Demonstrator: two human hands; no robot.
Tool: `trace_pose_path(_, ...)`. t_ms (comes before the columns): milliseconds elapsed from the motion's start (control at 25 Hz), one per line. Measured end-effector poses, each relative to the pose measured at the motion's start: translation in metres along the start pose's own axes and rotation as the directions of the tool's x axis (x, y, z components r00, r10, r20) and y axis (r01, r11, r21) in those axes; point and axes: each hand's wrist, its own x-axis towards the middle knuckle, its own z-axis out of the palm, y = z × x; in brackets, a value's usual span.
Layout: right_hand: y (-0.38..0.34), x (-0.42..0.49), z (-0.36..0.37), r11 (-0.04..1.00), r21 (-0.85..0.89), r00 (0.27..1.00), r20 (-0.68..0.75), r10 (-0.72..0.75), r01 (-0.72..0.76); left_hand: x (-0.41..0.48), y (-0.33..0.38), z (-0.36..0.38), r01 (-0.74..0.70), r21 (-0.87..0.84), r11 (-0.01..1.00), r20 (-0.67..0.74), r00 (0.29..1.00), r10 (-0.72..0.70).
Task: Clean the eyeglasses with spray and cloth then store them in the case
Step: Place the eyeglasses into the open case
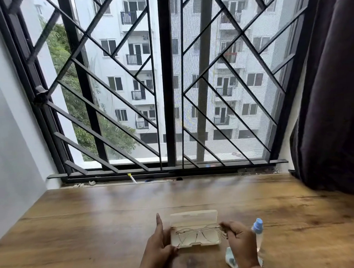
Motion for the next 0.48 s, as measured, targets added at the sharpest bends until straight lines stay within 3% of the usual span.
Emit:
trace_pose_path(200,0.004,-0.001,0.005,0.999,0.008,0.999,-0.005,0.048,-0.048,-0.003,0.005,0.000,0.003,0.082,0.997,-0.028,1.000,0.000)
trace_pose_path(480,0.000,0.000,0.012,0.989,0.006,0.989,0.010,0.151,-0.151,-0.010,0.015,-0.001,-0.022,0.069,0.997,-0.003,1.000,0.022)
